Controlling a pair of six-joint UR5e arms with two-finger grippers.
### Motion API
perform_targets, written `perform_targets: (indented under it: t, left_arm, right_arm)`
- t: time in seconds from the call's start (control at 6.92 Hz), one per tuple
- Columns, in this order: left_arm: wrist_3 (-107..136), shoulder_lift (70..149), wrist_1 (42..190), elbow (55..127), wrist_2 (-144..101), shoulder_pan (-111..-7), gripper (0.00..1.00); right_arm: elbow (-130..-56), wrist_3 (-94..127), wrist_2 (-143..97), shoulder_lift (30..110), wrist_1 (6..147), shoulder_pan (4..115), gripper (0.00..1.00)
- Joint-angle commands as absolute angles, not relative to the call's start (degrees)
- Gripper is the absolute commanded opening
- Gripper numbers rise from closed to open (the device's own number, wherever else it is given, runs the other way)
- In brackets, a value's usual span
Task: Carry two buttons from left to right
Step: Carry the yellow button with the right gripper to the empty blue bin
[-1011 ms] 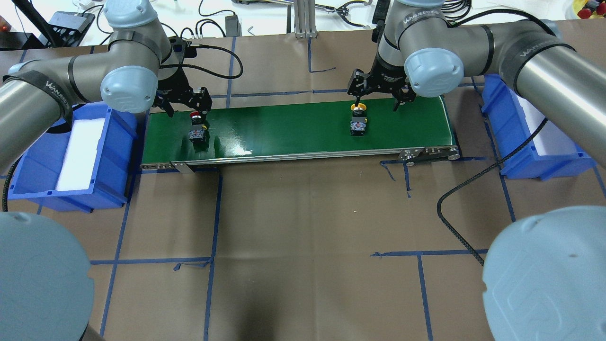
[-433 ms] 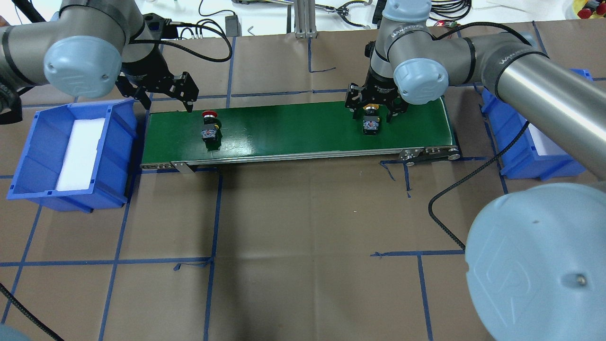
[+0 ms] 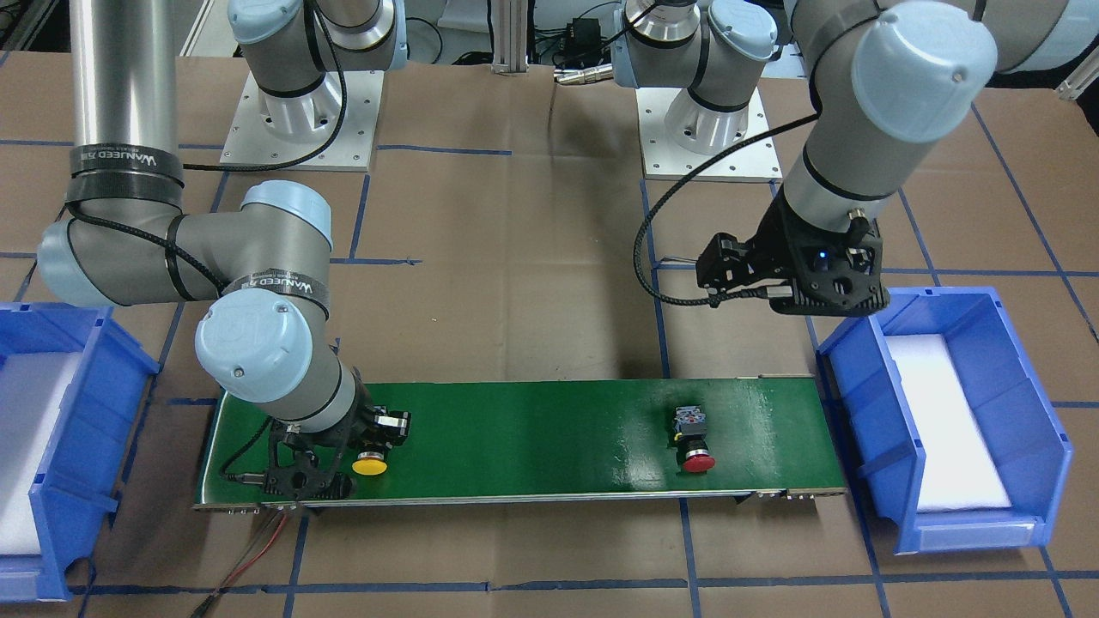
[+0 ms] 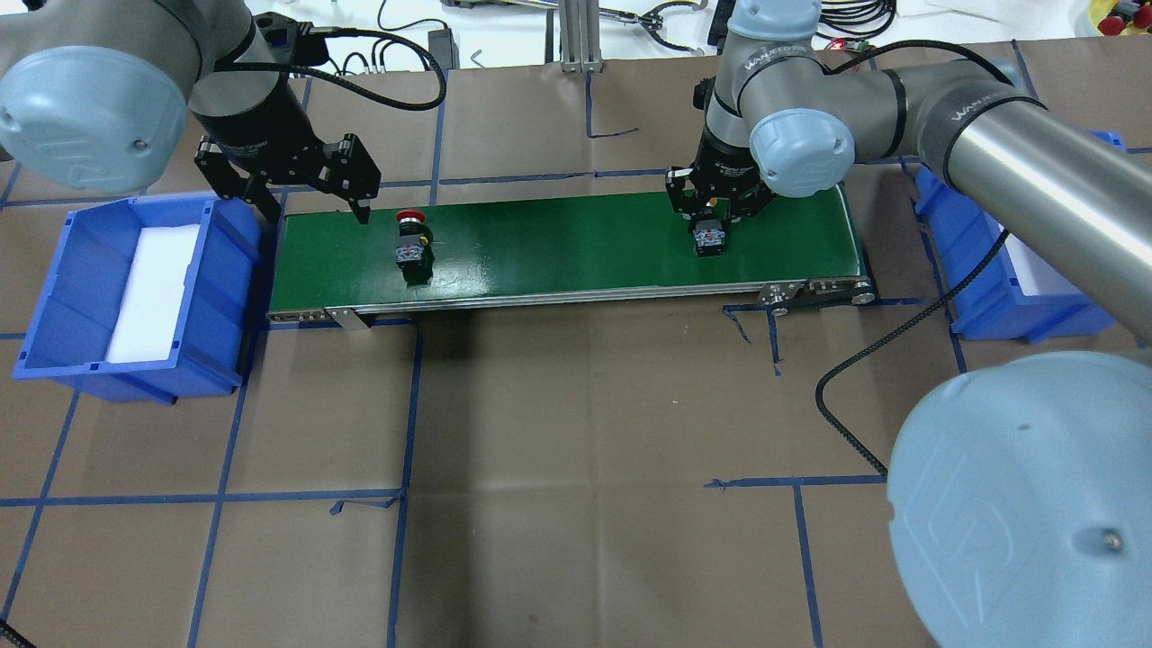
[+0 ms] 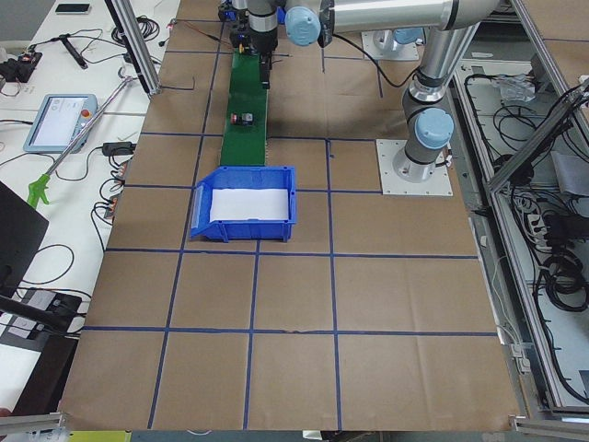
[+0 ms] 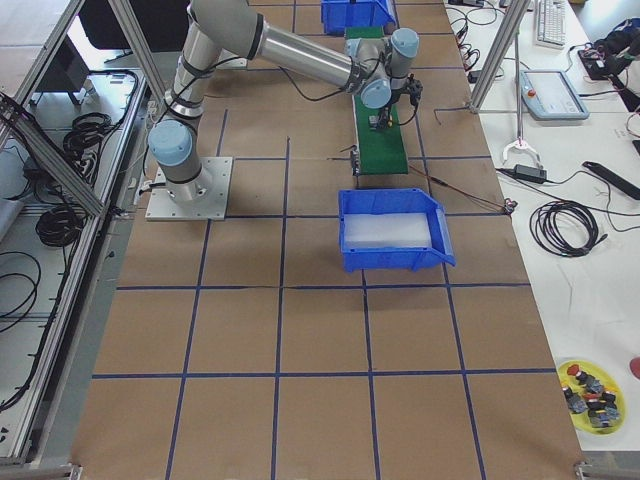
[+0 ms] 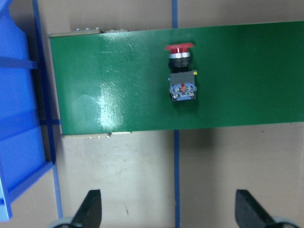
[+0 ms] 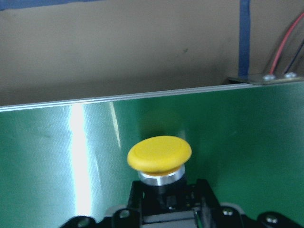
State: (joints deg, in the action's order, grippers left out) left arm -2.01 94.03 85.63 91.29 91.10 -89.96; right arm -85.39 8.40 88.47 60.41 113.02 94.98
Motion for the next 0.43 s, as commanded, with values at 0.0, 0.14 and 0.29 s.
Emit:
perform_targets:
  t: [0.0,0.14,0.29]
  left_arm:
    - [-2.80,89.49,85.96,94.91,90.88,-90.27,1.00]
    - [-3.86,88.25,85.26,95.97,90.62,-90.00,1.00]
    - [-3.69,87.89,85.08,96.15,90.70,-89.91,1.00]
  right_arm:
    - [-82.47,3.19,92.99,64.75,108.24,92.22,0.02]
    - [-78.27,-1.71,93.42,67.47,100.28,88.54,0.03]
    - [-74.66,-9.15,93.60,69.85,92.89,83.11,0.03]
